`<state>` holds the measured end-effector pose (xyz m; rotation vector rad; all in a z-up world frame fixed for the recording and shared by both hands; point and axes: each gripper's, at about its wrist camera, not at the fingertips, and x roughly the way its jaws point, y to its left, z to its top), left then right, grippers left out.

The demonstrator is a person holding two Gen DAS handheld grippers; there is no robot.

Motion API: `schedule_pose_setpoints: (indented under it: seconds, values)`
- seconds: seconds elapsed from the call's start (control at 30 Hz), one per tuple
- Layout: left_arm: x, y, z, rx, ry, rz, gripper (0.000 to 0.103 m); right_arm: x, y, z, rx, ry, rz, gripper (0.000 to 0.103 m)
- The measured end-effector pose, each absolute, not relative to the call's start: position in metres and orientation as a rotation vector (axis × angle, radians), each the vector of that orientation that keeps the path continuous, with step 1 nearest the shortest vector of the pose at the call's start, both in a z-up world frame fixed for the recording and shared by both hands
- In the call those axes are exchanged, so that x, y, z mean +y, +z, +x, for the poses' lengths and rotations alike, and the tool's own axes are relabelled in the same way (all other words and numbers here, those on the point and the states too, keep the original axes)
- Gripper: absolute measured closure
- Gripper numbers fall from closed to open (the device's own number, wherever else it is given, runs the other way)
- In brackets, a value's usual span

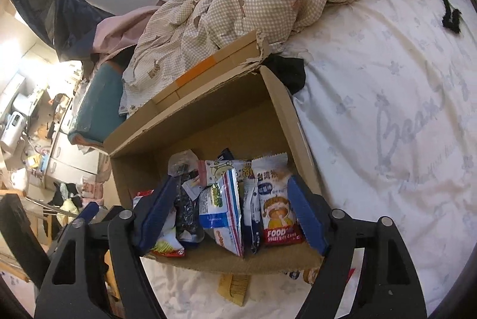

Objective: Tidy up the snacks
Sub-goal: 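Open both tools to release the yellow bar and brown packet into the box, then withdraw both tools and grasp the tan bar on the sheet with the left tool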

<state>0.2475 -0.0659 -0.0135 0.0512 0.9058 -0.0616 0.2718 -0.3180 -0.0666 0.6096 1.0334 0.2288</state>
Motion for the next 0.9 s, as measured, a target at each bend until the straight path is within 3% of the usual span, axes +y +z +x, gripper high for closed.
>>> schedule_pose_setpoints:
  seconds: [0.9]
  values:
    - [-0.020, -0.051, 0.159, 1.006, -0.075, -0.069, 0.010, -0.310, -0.079, 0.161, 1.130, 0.227, 0.625, 0.023]
